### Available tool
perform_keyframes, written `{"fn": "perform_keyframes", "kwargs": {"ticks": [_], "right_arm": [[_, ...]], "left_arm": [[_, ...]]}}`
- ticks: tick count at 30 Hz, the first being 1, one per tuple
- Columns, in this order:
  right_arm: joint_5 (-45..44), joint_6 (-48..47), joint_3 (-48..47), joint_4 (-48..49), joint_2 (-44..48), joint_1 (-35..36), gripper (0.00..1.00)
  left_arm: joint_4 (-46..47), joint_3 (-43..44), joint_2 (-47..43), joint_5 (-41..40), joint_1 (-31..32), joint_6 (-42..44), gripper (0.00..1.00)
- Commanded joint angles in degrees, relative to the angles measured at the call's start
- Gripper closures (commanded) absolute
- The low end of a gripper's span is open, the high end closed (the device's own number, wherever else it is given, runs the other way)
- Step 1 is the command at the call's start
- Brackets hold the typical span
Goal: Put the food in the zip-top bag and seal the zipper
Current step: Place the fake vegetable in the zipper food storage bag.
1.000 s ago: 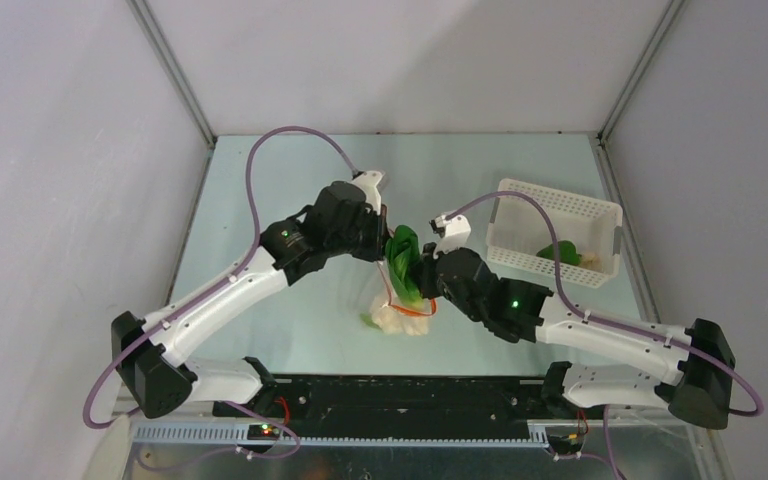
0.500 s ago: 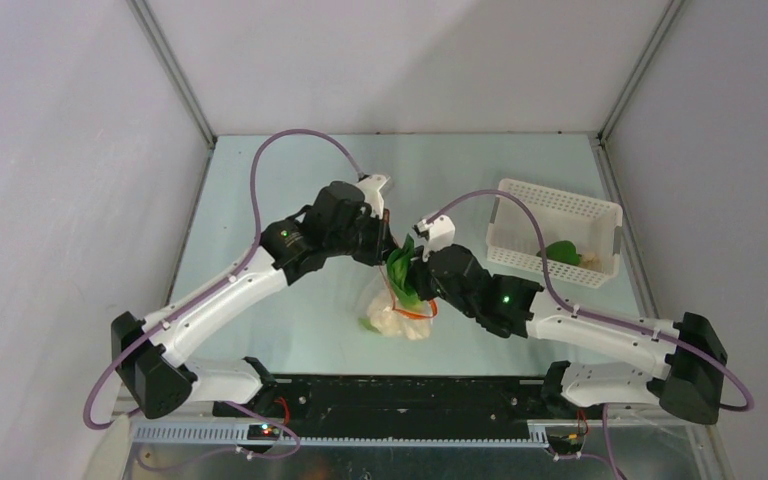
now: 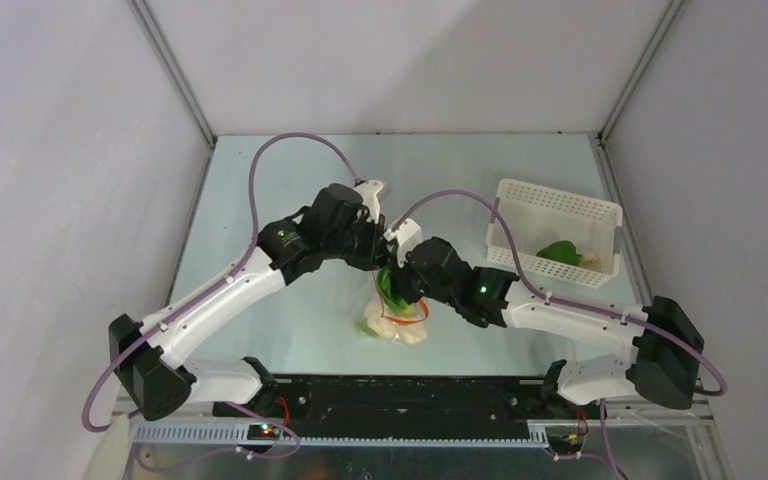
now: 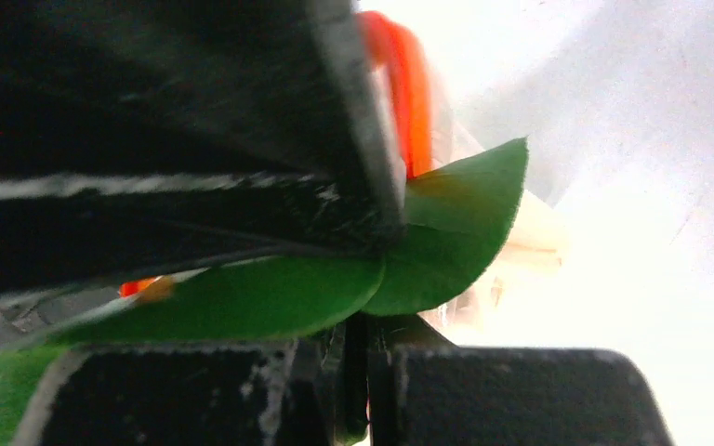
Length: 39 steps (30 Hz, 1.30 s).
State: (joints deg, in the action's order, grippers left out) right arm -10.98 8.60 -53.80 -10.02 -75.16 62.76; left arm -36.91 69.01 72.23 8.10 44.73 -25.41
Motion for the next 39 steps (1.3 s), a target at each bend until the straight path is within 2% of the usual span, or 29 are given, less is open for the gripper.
{"fn": "perform_keyframes", "kwargs": {"ticks": [1,4,6,10,14,21,25,26,27,31,32,36,39], "right_arm": [[9.96,5.29,2.65,-10.83,-6.15,-2.69,1.0],[4.31,8.73,2.58,-12.96,-7.02,-3.41,1.0],[-3.17,11.76,2.56,-15.16,-6.12,-4.1,1.0],[-13.93,13.93,2.56,-18.79,-2.48,-4.41,1.0],[-20.99,14.74,2.6,-20.94,-0.43,-4.1,1.0],[-22.44,5.27,4.04,-11.53,4.32,3.78,1.0],[-16.56,0.91,6.6,-5.32,9.4,5.68,0.99],[-14.92,0.02,7.37,-4.59,11.25,5.78,0.94],[-12.3,-0.12,7.69,-3.45,12.09,5.79,0.82],[-10.12,0.8,8.43,-3.11,16.23,5.67,0.63],[-10.38,1.75,8.44,-3.43,17.38,5.55,0.55],[-7.82,5.96,8.45,-4.51,20.32,2.83,0.38],[-2.84,9.17,8.71,-4.34,21.72,-1.25,0.31]], "left_arm": [[14.27,3.64,-5.6,3.53,-0.21,-0.87,1.0],[15.13,2.82,-7.92,4.46,0.07,-1.46,1.0],[15.39,1.94,-9.22,4.33,0.09,-1.68,1.0],[14.51,1.27,-10.33,3.15,0.17,-2.49,1.0],[14.43,1.04,-10.68,4.51,0.24,-3.41,1.0],[12.37,2.43,-7.57,0.37,0.21,-5.34,1.0],[11.89,3.35,-5.87,-1.93,0.14,-5.89,1.0],[12.14,3.33,-5.78,-1.9,0.11,-6.06,1.0],[12.78,3.24,-5.69,-1.79,0.1,-6.06,1.0],[15.47,2.08,-6.09,0.65,0.16,-5.74,1.0],[16.8,1.34,-6.41,2.26,0.15,-5.41,1.0],[20.1,-1.14,-7.31,7.08,0.2,-4.87,1.0],[20.42,-2.48,-7.59,7.68,0.11,-4.75,1.0]]}}
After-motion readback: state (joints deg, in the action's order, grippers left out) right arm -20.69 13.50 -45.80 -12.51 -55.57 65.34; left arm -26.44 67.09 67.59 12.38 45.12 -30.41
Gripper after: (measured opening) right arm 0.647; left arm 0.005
